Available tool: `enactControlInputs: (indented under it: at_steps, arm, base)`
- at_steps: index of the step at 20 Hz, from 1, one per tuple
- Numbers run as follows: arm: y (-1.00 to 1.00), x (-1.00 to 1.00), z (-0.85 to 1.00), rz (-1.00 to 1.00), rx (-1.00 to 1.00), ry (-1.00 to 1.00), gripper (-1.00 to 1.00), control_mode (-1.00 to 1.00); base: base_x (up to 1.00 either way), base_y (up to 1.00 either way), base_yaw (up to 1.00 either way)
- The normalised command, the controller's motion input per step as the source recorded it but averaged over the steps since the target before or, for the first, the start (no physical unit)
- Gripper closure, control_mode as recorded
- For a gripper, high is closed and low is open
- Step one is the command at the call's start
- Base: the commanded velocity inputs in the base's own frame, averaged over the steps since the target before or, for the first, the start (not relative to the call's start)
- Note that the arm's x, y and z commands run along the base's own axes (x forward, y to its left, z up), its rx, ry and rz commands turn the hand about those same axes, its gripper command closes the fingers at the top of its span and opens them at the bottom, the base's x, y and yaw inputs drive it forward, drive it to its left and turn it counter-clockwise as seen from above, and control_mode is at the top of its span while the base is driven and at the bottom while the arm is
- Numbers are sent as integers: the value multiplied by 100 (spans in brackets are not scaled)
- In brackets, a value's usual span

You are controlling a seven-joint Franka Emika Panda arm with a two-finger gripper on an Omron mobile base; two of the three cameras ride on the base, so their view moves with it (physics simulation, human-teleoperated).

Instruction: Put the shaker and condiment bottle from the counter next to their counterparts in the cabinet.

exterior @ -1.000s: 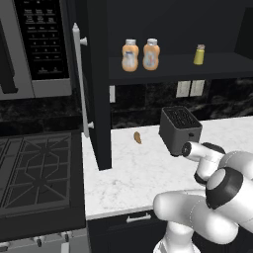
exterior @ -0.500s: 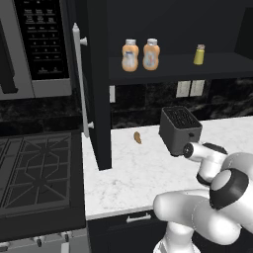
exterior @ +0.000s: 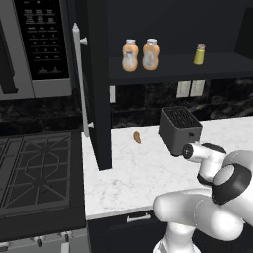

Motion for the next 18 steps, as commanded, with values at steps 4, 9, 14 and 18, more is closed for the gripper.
enactControlInputs:
  at_steps: [4, 9, 14, 18]
  arm:
    - [-7, 7, -16, 1, 0, 0, -100, -100]
    - [-1, 0, -23, 1, 0, 0, -100, -100]
    - [0, 0, -30, 0, 0, 0, 100, -100]
    - [0, -4, -16, 0, 0, 0, 100, -100]
  base:
    - [0, 0, 0]
    - [0, 0, 0]
    - [0, 0, 0]
    - [0, 0, 0]
